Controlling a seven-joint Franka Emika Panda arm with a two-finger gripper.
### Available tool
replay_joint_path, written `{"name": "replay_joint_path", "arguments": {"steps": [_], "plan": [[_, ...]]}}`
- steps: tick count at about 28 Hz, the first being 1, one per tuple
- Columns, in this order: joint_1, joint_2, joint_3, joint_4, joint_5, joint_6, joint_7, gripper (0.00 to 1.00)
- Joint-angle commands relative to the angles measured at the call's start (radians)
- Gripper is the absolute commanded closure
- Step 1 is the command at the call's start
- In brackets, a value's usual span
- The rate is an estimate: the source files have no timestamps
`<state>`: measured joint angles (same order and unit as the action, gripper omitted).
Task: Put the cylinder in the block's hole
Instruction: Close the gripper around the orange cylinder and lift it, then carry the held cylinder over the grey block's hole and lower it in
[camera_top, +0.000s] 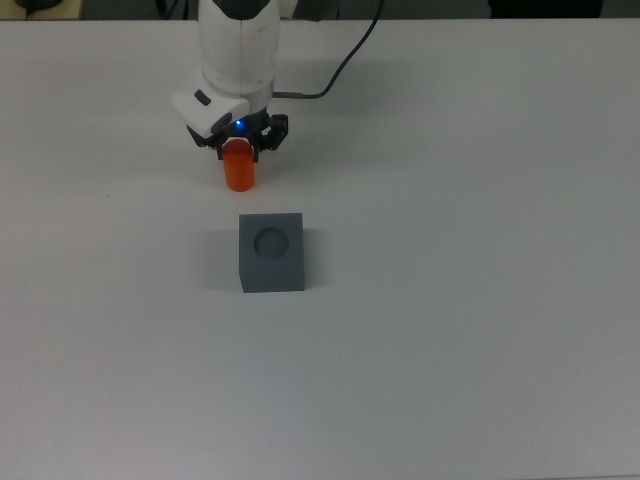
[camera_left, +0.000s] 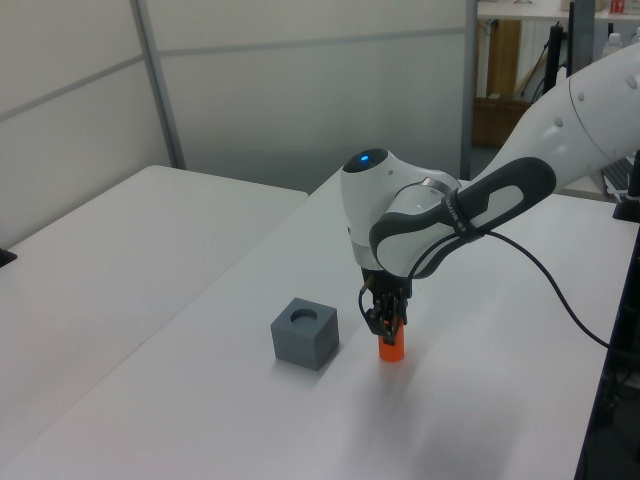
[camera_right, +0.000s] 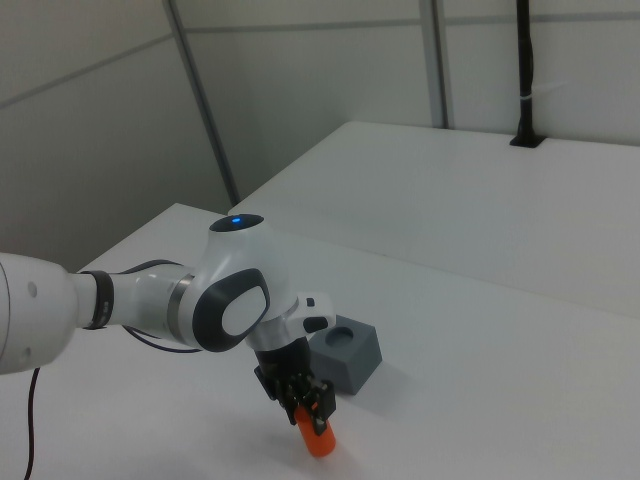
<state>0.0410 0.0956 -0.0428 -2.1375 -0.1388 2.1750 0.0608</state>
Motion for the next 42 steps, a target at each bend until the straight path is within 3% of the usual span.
{"name": "replay_joint_path", "arguments": {"steps": [1,9,11,17,21,32,42], "plan": [[-0.003,-0.027,-0.006,0.014,-0.015,-0.007,-0.021,0.98],[0.000,-0.023,-0.005,0.183,0.005,-0.170,-0.021,0.98],[0.002,-0.017,-0.005,0.243,0.036,-0.217,-0.021,0.98],[0.011,-0.001,-0.005,0.350,0.084,-0.262,-0.044,0.98],[0.025,0.045,-0.002,0.410,0.091,-0.262,-0.036,0.98],[0.026,0.185,0.004,0.545,0.088,-0.250,-0.030,0.98],[0.028,0.210,0.009,0.550,0.081,-0.238,-0.027,0.98]]}}
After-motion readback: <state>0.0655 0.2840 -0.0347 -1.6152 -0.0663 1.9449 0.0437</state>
